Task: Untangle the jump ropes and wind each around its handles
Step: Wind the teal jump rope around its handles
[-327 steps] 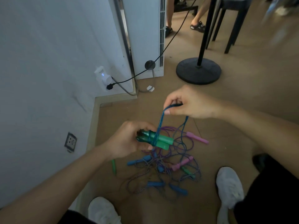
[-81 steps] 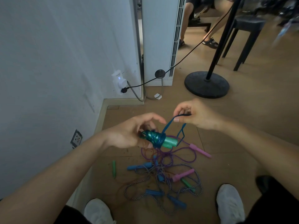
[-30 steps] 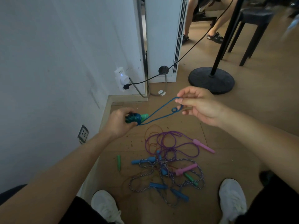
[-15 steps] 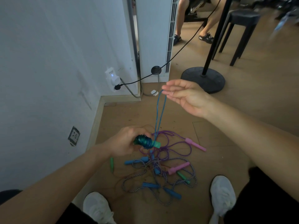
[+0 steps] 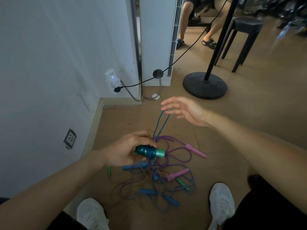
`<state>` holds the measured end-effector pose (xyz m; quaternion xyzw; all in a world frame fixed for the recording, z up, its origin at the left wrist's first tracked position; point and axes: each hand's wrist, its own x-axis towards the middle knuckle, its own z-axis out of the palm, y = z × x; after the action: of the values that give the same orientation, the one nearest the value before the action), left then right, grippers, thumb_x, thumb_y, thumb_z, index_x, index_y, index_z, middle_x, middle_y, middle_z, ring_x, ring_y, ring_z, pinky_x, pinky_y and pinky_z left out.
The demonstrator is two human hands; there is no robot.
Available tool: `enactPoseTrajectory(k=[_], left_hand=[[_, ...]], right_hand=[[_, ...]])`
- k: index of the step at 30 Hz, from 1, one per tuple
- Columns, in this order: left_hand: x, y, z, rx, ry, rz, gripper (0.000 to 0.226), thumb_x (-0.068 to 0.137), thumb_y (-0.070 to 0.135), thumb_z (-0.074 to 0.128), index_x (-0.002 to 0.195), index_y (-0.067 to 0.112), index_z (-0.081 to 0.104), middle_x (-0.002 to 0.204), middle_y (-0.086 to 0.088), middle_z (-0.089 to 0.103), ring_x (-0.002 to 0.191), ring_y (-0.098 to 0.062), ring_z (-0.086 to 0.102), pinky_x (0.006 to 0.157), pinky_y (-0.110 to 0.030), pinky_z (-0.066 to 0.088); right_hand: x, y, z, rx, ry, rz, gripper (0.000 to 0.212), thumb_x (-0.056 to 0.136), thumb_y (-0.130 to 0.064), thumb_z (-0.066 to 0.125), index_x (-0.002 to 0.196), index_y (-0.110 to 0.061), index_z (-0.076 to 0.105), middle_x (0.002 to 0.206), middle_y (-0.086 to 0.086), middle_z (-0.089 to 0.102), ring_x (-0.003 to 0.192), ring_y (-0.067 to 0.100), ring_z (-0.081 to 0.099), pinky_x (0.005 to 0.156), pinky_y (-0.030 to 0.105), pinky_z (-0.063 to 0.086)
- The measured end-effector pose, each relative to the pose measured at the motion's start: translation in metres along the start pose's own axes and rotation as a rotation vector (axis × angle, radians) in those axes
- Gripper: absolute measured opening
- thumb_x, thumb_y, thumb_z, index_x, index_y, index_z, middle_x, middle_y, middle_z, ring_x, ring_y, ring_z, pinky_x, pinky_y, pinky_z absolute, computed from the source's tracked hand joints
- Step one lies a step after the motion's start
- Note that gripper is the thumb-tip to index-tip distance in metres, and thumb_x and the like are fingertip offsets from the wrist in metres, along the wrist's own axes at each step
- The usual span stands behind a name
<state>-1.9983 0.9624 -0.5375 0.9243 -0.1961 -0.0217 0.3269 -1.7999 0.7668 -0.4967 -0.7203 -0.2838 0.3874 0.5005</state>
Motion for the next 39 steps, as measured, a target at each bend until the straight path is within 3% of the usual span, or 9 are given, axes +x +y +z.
enactPoseTrajectory(k=[3, 5, 12, 15, 20, 23, 26, 34, 39], left_hand=[[0.0, 0.004, -0.004, -0.226, 0.118, -0.082, 0.047, 0.079, -0.001, 0.079, 0.122, 0.014, 0.068, 0.124, 0.0, 0.051, 0.117, -0.011, 0.055, 0.093, -0.025, 0.054], [0.001, 0.008, -0.009, -0.412, 0.19, -0.155, 0.047, 0.079, -0.002, 0.078, 0.123, 0.011, 0.068, 0.132, -0.003, 0.054, 0.123, -0.013, 0.057, 0.098, -0.029, 0.053], [0.009, 0.011, -0.023, -0.904, 0.477, -0.361, 0.042, 0.081, 0.002, 0.072, 0.121, 0.012, 0.065, 0.11, -0.008, 0.075, 0.101, -0.024, 0.071, 0.09, -0.033, 0.056], [0.014, 0.008, -0.026, -1.16, 0.501, -0.422, 0.043, 0.083, 0.004, 0.068, 0.125, 0.001, 0.062, 0.121, -0.023, 0.068, 0.099, -0.03, 0.07, 0.09, -0.036, 0.059], [0.02, 0.006, -0.033, -1.41, 0.497, -0.483, 0.039, 0.085, 0.007, 0.065, 0.122, -0.004, 0.061, 0.119, -0.023, 0.068, 0.094, -0.024, 0.072, 0.086, -0.029, 0.06], [0.02, 0.003, -0.035, -1.424, 0.475, -0.507, 0.044, 0.086, 0.008, 0.065, 0.127, -0.007, 0.058, 0.123, -0.024, 0.066, 0.096, -0.025, 0.071, 0.086, -0.029, 0.06], [0.018, -0.005, -0.041, -1.399, 0.485, -0.542, 0.047, 0.084, 0.008, 0.067, 0.128, -0.005, 0.059, 0.124, -0.022, 0.067, 0.099, -0.021, 0.071, 0.079, -0.025, 0.06], [0.009, -0.03, -0.045, -0.978, 0.522, -0.755, 0.039, 0.084, 0.007, 0.074, 0.123, 0.008, 0.067, 0.116, -0.012, 0.073, 0.097, -0.021, 0.072, 0.074, -0.026, 0.057], [0.012, -0.03, -0.035, -0.737, 0.476, -0.81, 0.043, 0.083, 0.01, 0.077, 0.125, 0.014, 0.068, 0.113, -0.004, 0.074, 0.105, -0.023, 0.07, 0.097, -0.039, 0.056]], right_hand=[[-0.001, 0.004, 0.003, -0.059, -0.039, 0.017, 0.056, 0.089, -0.056, 0.028, 0.123, -0.032, 0.065, 0.128, -0.008, 0.066, 0.128, 0.018, 0.054, 0.112, 0.06, 0.02], [-0.002, 0.004, 0.004, -0.069, -0.056, 0.031, 0.057, 0.089, -0.061, 0.027, 0.123, -0.036, 0.066, 0.129, -0.008, 0.065, 0.129, 0.022, 0.052, 0.113, 0.063, 0.019], [-0.006, 0.009, 0.023, 0.03, -0.226, 0.137, 0.071, 0.089, -0.075, 0.016, 0.124, -0.035, 0.065, 0.129, -0.004, 0.066, 0.124, 0.024, 0.057, 0.108, 0.054, 0.029], [-0.005, 0.017, 0.038, 0.151, -0.293, 0.168, 0.074, 0.091, -0.072, 0.021, 0.132, -0.024, 0.059, 0.131, 0.003, 0.065, 0.127, 0.025, 0.056, 0.108, 0.052, 0.031], [-0.006, 0.018, 0.065, 0.217, -0.396, 0.137, 0.064, 0.097, -0.061, 0.029, 0.141, -0.02, 0.05, 0.134, 0.004, 0.063, 0.13, 0.025, 0.053, 0.096, 0.044, 0.035], [-0.008, 0.025, 0.075, 0.227, -0.374, 0.077, 0.04, 0.1, -0.03, 0.053, 0.136, -0.015, 0.054, 0.108, 0.009, 0.07, 0.112, 0.028, 0.063, 0.09, 0.042, 0.042], [-0.011, 0.028, 0.08, 0.21, -0.273, 0.064, 0.026, 0.1, -0.009, 0.052, 0.125, -0.005, 0.06, 0.072, 0.001, 0.061, 0.073, 0.019, 0.065, 0.068, 0.03, 0.048], [-0.024, 0.018, 0.073, -0.249, -0.099, -0.132, 0.019, 0.101, -0.015, 0.053, 0.103, -0.01, 0.071, 0.062, 0.001, 0.059, 0.057, 0.014, 0.056, 0.055, 0.023, 0.05], [-0.032, 0.005, 0.063, -0.481, 0.055, -0.325, 0.014, 0.095, -0.021, 0.063, 0.086, -0.028, 0.072, 0.065, -0.003, 0.069, 0.056, 0.014, 0.066, 0.059, 0.027, 0.054]])
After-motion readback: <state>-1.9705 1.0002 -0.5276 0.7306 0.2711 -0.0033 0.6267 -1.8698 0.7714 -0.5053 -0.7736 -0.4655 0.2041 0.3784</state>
